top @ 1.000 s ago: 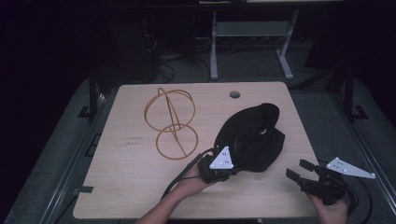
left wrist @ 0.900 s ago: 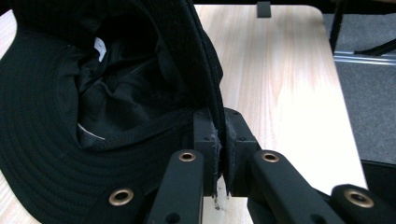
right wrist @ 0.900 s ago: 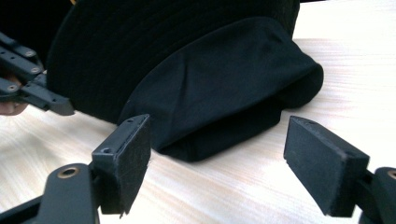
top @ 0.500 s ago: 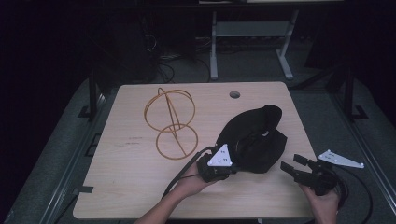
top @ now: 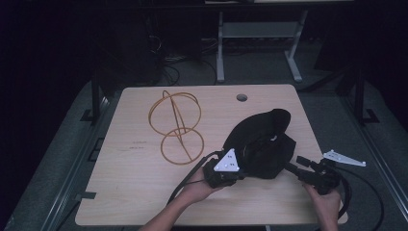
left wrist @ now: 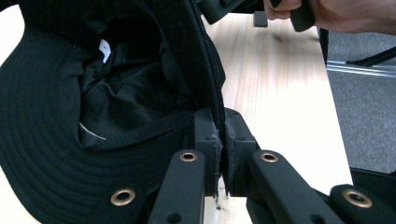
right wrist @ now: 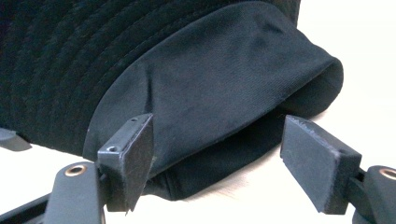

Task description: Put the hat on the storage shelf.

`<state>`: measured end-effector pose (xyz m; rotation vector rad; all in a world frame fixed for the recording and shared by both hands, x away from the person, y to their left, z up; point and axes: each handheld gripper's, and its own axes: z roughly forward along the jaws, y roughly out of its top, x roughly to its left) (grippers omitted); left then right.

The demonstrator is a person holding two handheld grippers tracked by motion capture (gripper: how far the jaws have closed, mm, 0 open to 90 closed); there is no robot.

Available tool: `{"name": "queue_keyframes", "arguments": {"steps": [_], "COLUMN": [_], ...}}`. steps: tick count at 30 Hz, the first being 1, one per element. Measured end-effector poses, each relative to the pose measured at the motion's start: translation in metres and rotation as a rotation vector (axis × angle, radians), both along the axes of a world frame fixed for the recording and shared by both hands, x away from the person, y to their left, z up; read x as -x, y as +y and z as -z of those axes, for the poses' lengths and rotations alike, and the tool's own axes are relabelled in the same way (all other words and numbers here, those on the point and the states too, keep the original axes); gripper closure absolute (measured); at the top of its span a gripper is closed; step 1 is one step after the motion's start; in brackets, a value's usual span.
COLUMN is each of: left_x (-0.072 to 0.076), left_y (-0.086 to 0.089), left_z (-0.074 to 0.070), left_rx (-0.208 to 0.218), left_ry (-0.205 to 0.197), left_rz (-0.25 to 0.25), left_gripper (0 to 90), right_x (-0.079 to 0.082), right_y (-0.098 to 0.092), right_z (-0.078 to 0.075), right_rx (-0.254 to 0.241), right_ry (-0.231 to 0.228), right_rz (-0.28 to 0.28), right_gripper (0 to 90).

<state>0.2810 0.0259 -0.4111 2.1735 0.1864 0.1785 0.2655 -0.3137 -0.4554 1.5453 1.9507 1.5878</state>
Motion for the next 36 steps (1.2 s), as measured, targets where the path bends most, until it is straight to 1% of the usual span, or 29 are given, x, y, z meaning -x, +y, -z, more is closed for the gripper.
{"name": "queue_keyframes", "arguments": {"steps": [3,5,10,13,16,19,22,24,25,29,32,36], "left_x": [0.001,0.001,0.002,0.002,0.002,0.003,0.003,0.003,0.003,0.004,0.004,0.006], "left_y": [0.000,-0.001,-0.002,-0.002,-0.002,-0.003,-0.003,-0.004,-0.004,-0.005,-0.005,-0.005], "left_z": [0.000,0.000,0.000,0.001,0.001,0.001,0.002,0.002,0.002,0.003,0.003,0.004], "left_rx": [0.005,0.008,0.001,-0.001,-0.001,-0.005,-0.010,-0.013,-0.013,-0.024,-0.028,-0.028], "left_ry": [0.002,0.004,-0.002,-0.004,-0.004,-0.004,-0.007,-0.007,-0.007,-0.009,-0.009,-0.003], "left_rz": [0.001,0.001,0.012,0.016,0.020,0.025,0.031,0.034,0.034,0.044,0.045,0.043], "left_gripper": [85.8,85.8,85.8,85.8,85.8,85.8,85.8,85.8,85.8,85.9,85.9,85.8], "right_x": [-0.005,-0.008,-0.013,-0.016,-0.019,-0.021,-0.022,-0.022,-0.022,-0.024,-0.024,-0.024], "right_y": [0.000,0.000,0.000,0.000,0.000,0.001,0.001,0.002,0.002,0.006,0.008,0.009], "right_z": [0.003,0.006,0.010,0.011,0.013,0.015,0.015,0.014,0.014,0.012,0.012,0.011], "right_rx": [-0.031,-0.050,-0.086,-0.113,-0.152,-0.180,-0.188,-0.194,-0.193,-0.164,-0.149,-0.124], "right_ry": [0.017,0.042,0.058,0.057,0.066,0.069,0.067,0.062,0.059,0.048,0.049,0.045], "right_rz": [-0.002,-0.001,-0.004,-0.010,-0.024,-0.028,-0.035,-0.037,-0.037,-0.048,-0.047,-0.044], "right_gripper": [26.5,26.5,29.3,33.0,37.6,44.8,54.1,63.2,65.7,77.5,83.6,87.1]}}
